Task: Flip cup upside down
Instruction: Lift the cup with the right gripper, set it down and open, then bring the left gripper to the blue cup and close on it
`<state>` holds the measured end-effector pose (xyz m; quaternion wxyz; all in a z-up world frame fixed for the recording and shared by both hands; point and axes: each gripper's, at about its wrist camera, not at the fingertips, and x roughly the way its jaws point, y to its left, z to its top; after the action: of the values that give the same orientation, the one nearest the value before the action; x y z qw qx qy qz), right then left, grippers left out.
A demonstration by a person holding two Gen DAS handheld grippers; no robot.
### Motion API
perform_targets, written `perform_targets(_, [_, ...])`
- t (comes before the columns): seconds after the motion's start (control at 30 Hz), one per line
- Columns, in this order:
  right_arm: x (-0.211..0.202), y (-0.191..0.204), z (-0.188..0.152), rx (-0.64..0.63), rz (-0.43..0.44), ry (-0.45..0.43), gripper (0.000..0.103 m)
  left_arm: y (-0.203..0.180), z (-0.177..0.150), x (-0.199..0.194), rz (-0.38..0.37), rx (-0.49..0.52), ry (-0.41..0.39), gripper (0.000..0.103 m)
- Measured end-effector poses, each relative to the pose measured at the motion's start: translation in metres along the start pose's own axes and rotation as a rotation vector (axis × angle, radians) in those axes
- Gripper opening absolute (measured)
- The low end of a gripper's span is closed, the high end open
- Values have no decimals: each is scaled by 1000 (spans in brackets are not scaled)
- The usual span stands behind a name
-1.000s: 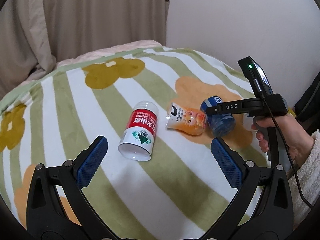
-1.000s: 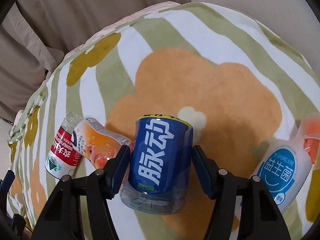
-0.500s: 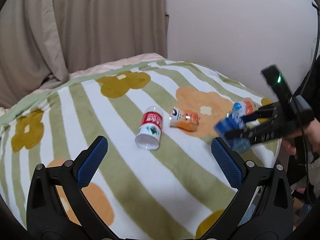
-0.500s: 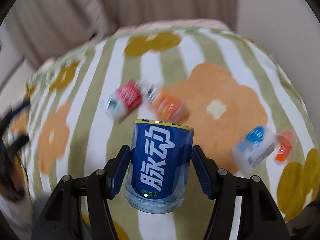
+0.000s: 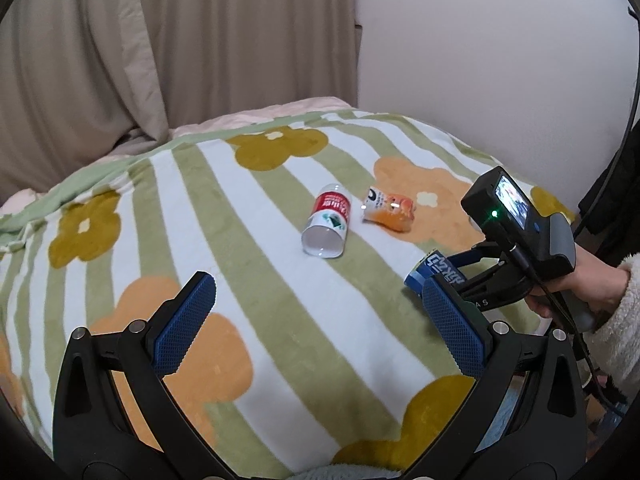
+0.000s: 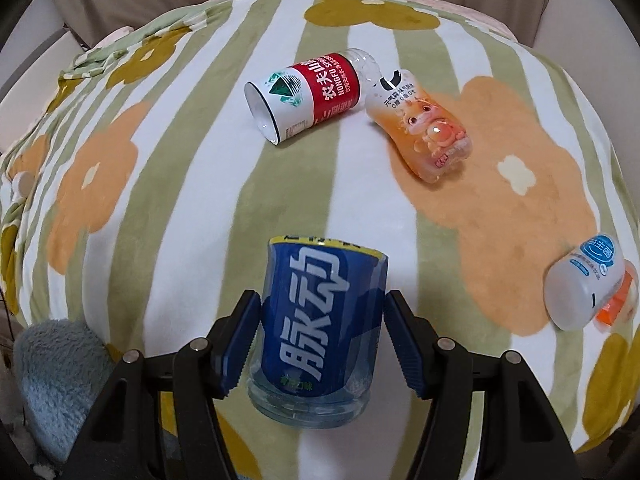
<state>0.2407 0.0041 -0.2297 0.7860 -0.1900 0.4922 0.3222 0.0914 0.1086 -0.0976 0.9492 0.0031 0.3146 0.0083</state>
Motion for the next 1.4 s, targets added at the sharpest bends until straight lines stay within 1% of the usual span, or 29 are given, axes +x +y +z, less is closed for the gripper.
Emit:
perform_targets(0.03, [0, 0, 0, 6, 5, -1, 60, 0, -1, -1, 1, 2, 0, 103])
perform_targets(0.1, [-2, -1, -1, 27, 28, -19, 71, -1, -1, -1, 0, 9, -1, 103])
perform_targets(0.13, [-4, -1, -2, 37, 32, -32, 83, -3, -1, -1, -1, 14, 0, 103])
perform_targets(0.17, [-6, -2, -2, 49, 36, -41, 93, -4, -1, 0, -5, 21, 1, 103])
perform_targets(0.2, [-8, -3, -3, 58, 41, -46, 94, -6, -1, 1, -10, 29, 0, 103])
perform_targets(0.27, [-14, -7, -4, 86, 56, -63, 95, -10, 0, 2, -30, 55, 2, 103])
perform_targets(0.3, [-19, -9, -6, 99, 65, -70, 98, -14, 2, 4, -48, 92, 2, 103])
perform_targets(0.33, [-26, -11, -9, 111, 71, -81, 103, -19, 5, 6, -73, 150, 1, 103])
perform_targets(0.4, [-48, -19, -19, 132, 82, -132, 103, -35, 15, 12, -124, 311, 3, 103])
perform_targets(0.43, [-59, -22, -24, 142, 84, -156, 103, -44, 18, 14, -137, 378, 1, 103])
perform_targets(0.47, [-71, -26, -32, 152, 79, -175, 103, -56, 23, 19, -160, 489, 0, 103])
perform_targets(0.53, [-91, -31, -46, 157, 62, -190, 103, -81, 29, 33, -223, 688, 24, 103])
perform_targets(0.57, [-102, -33, -55, 159, 51, -199, 103, -97, 29, 46, -267, 821, 48, 103])
perform_targets(0.63, [-118, -34, -69, 165, 29, -235, 103, -119, 22, 67, -318, 1005, 90, 103])
perform_targets(0.67, [-126, -35, -78, 166, 19, -256, 103, -131, 15, 79, -339, 1114, 116, 103])
perform_targets(0.7, [-131, -35, -84, 167, 11, -272, 103, -142, 2, 95, -350, 1262, 142, 103])
perform_targets(0.73, [-136, -35, -92, 169, 1, -287, 103, -148, -7, 105, -351, 1355, 157, 103])
perform_targets(0.77, [-140, -36, -100, 175, -10, -302, 103, -152, -17, 114, -366, 1436, 174, 102])
perform_targets(0.87, [-146, -42, -120, 212, -22, -331, 103, -162, -35, 132, -407, 1590, 212, 102])
perform_targets(0.97, [-146, -52, -139, 267, -11, -354, 103, -172, -51, 141, -444, 1732, 207, 102])
perform_targets(1.07, [-142, -64, -151, 326, 18, -376, 103, -181, -58, 151, -476, 1813, 224, 102])
perform_targets(1.13, [-138, -69, -158, 353, 38, -383, 103, -186, -64, 158, -483, 1838, 253, 94])
perform_targets(1.17, [-135, -71, -160, 365, 46, -384, 103, -188, -66, 161, -486, 1851, 278, 82])
perform_targets(1.2, [-133, -72, -162, 376, 51, -374, 103, -190, -70, 165, -484, 1865, 313, 79])
perform_targets(1.27, [-130, -73, -165, 390, 68, -375, 103, -192, -73, 166, -470, 1887, 317, 76])
perform_targets(1.3, [-128, -74, -166, 394, 77, -377, 103, -193, -73, 166, -472, 1880, 332, 76])
perform_targets(1.33, [-127, -74, -167, 398, 85, -378, 103, -195, -69, 166, -474, 1850, 365, 76])
perform_targets(1.37, [-126, -74, -168, 402, 92, -380, 103, -198, -62, 168, -469, 1782, 432, 76])
perform_targets(1.4, [-126, -74, -168, 403, 98, -383, 103, -200, -56, 173, -458, 1728, 476, 75])
